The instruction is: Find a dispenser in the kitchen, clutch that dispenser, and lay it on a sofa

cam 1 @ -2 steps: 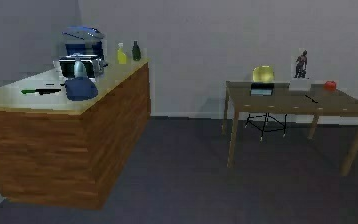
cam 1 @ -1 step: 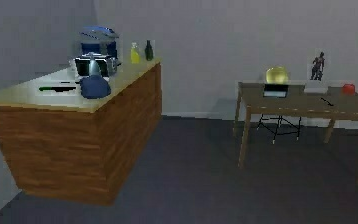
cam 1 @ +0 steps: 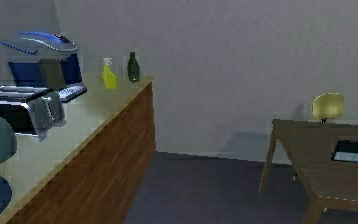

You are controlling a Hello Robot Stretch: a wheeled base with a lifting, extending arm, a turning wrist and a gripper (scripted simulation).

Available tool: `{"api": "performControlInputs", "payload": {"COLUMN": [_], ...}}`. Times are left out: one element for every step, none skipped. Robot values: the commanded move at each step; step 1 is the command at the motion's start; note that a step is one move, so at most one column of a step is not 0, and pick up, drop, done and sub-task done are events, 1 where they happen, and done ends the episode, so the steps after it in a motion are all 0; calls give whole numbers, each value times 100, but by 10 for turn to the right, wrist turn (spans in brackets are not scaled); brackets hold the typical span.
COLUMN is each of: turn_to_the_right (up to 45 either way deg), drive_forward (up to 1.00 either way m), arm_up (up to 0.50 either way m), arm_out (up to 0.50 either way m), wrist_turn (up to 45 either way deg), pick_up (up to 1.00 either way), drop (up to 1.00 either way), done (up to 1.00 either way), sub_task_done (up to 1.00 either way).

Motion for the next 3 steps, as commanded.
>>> {"api": "performControlInputs", "payload": {"turn_to_the_right": [-60,0,-450], "drive_forward": [0,10,0], "arm_up": [0,0,0], "arm_out": [0,0,0], "wrist_turn": [0,0,0], "pick_up": [0,0,0], "drop": [0,0,0], "done": [0,0,0], "sub_task_done": [0,0,0]}}
